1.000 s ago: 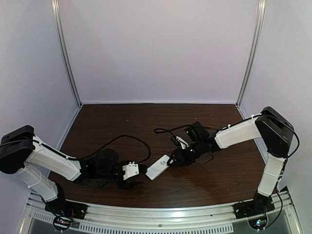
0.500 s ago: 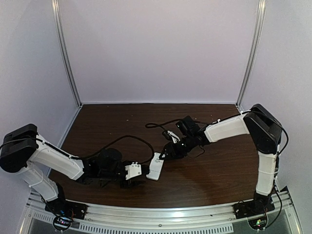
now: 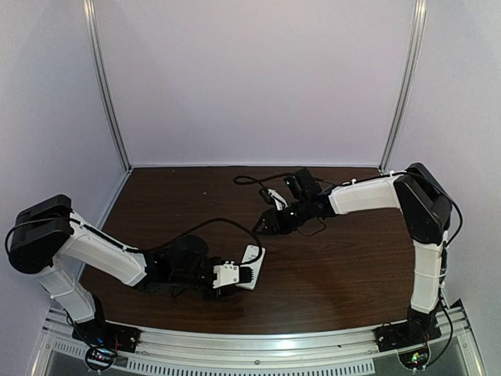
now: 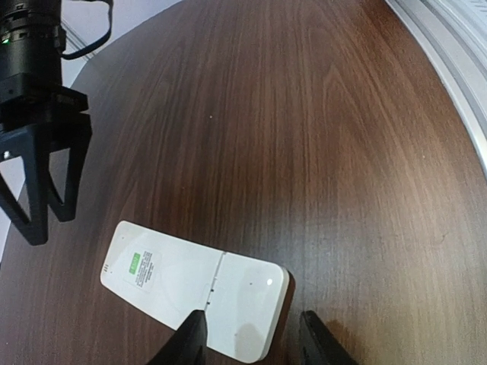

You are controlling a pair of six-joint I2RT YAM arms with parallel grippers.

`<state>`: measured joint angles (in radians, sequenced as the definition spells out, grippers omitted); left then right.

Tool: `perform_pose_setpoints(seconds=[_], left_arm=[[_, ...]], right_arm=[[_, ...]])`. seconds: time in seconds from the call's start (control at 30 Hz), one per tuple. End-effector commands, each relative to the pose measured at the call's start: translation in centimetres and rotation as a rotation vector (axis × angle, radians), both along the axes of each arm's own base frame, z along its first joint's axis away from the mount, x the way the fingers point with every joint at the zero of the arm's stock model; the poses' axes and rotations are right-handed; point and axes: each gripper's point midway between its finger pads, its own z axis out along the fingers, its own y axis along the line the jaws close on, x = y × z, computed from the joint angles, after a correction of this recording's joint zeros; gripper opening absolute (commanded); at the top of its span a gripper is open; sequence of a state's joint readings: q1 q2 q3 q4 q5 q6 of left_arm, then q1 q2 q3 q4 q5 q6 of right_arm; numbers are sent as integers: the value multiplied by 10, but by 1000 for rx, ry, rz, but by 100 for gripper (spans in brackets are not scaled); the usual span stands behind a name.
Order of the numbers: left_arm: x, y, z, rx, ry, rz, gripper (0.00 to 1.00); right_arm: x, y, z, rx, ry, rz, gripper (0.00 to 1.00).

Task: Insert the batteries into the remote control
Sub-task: Press the battery cover on the remote control.

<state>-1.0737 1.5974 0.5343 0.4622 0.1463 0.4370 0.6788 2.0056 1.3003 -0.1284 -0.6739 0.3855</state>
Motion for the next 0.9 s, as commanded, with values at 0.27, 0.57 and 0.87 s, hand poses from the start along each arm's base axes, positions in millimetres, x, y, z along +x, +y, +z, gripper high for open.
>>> perform_pose_setpoints(seconds=[0.27, 0.57, 0.87], left_arm=[[3, -15, -14, 43, -46, -52, 38], [5, -15, -33, 104, -30, -61, 25], [6, -7, -46, 147, -10, -41, 18]], right_arm=[[2, 10, -23, -29, -19, 99, 49], [-3, 13, -32, -33, -12, 151, 44], [-10, 11, -38, -39, -7, 193, 40]])
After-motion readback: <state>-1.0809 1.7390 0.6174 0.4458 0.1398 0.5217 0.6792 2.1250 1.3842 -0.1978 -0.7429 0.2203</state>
